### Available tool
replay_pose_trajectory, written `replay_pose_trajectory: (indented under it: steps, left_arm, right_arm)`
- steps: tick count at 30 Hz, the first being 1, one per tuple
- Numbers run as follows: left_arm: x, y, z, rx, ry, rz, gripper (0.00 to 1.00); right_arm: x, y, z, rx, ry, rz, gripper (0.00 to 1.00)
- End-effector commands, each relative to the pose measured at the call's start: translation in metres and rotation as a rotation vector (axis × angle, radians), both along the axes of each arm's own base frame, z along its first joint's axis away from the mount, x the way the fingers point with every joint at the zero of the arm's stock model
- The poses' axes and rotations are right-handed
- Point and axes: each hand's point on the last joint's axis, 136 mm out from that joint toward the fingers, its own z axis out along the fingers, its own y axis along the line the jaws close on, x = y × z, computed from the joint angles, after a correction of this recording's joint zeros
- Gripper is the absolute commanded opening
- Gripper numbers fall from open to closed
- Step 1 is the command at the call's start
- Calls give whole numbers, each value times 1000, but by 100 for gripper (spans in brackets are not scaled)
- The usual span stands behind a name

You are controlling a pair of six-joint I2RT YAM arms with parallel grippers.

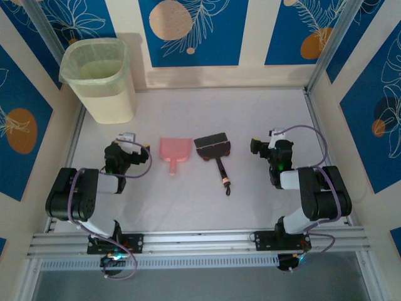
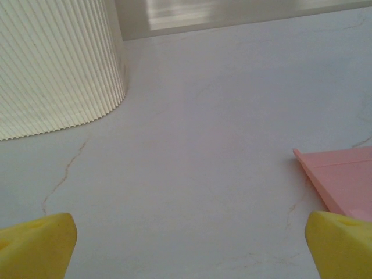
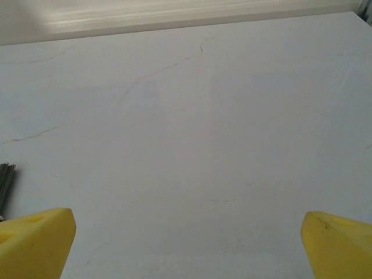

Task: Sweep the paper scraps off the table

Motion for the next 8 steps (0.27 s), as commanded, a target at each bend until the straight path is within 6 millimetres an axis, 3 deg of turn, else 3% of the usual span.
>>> replay_pose_trajectory:
  steps: [1, 8]
  left_arm:
    - [3, 2, 1, 12, 1, 3, 100]
    - [3, 5, 2, -1, -1, 11, 100]
  right_arm:
    - [4, -1, 7, -1, -24, -20, 99]
    - [4, 0, 8, -2, -26, -17, 99]
